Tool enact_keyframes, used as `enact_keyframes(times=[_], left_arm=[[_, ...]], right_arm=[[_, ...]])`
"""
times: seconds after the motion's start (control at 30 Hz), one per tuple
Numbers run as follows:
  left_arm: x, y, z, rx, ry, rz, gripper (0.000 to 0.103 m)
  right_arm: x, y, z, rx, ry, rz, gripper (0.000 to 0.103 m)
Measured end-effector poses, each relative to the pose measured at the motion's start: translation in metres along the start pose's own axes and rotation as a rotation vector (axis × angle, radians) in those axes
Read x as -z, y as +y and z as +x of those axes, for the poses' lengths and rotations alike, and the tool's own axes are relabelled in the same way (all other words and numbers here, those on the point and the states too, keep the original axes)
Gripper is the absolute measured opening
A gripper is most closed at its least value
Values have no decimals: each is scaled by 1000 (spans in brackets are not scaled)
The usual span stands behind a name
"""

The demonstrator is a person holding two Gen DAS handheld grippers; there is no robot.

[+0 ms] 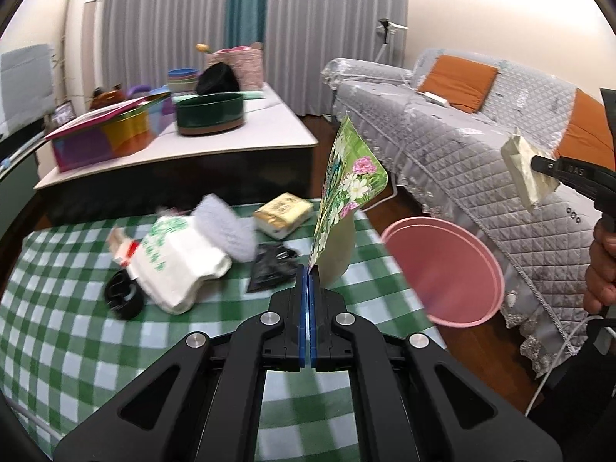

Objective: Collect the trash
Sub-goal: 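Carry the paper and packet over the pink bucket and open both tools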

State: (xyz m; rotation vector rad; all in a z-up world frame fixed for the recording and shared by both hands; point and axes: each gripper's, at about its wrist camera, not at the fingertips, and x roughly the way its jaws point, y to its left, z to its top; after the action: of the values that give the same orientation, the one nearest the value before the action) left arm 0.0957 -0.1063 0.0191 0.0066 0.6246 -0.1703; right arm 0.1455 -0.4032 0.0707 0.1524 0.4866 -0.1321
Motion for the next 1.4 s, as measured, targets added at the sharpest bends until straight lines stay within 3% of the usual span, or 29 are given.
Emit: enact_keyframes(times=[0.57, 1.0, 1.4], left_arm=[[-30, -79, 58, 162, 55, 50, 1], [-24, -106, 111, 203, 146, 67, 1], [-23, -121, 129, 217, 181, 80, 1]], right_arm=[[-2, -26, 25, 31, 24, 21, 6], [3, -36, 51, 35, 68, 49, 6], [8, -39, 59, 31, 91, 52, 6]])
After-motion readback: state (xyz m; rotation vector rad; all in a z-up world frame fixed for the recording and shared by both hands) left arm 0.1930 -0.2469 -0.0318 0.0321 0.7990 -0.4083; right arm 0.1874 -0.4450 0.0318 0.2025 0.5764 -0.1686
